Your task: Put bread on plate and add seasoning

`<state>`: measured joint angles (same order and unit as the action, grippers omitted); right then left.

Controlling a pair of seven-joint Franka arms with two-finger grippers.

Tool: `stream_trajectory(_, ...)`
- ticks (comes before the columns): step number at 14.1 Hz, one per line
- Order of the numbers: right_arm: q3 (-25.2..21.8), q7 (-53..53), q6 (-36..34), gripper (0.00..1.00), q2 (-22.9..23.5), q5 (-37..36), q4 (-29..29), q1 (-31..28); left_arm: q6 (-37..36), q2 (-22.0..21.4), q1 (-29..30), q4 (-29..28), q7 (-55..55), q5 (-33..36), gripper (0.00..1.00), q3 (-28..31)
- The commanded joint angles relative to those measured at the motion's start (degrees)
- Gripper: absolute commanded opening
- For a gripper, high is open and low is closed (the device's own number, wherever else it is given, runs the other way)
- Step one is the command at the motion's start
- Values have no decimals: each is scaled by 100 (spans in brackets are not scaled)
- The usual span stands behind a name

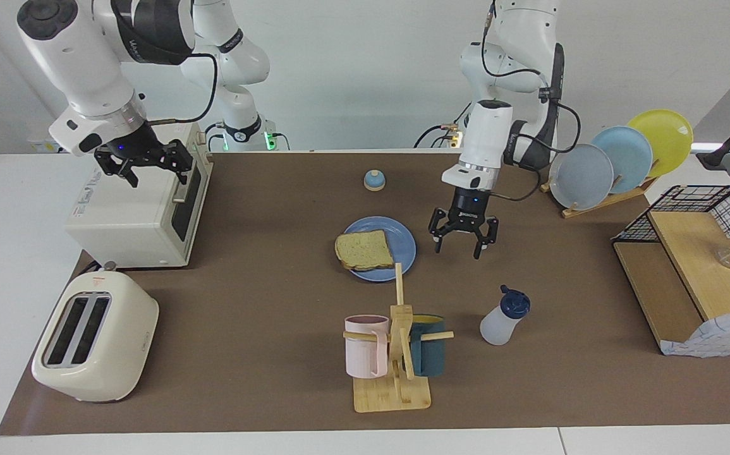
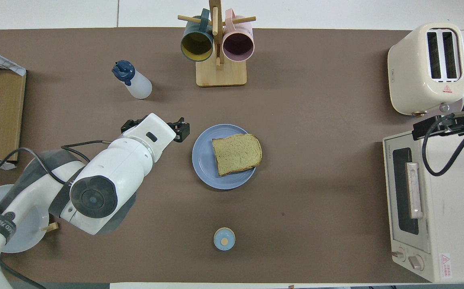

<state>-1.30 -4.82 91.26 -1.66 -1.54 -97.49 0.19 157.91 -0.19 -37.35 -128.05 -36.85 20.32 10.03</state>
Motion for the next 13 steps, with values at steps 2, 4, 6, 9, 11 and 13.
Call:
stream_trajectory(2, 25, -80, 6, 100, -62, 4, -42, -45, -1831, -16, -45, 1219, -24, -132, 100, -36)
stream_trajectory(4, 25, -80, 6, 100, -62, 4, -42, -45, -2402, -121, -9, 1500, 360, -500, 100, -19)
stream_trajectory(6, 25, -80, 6, 100, -62, 4, -42, -45, -3201, -192, 200, 1948, 1140, -1044, 100, 52)
stream_trajectory(9, 25, -80, 6, 100, -62, 4, -42, -45, -4493, -332, 911, 2582, 2608, -1714, 100, 69)
stream_trajectory(11, 25, -80, 6, 100, -62, 4, -42, -45, -5066, -578, 1474, 2610, 3549, -1952, 100, 69)
stream_trajectory(13, 16, -80, 6, 100, -62, 4, -42, -45, -5585, -728, 1835, 2609, 4096, -1961, 100, 96)
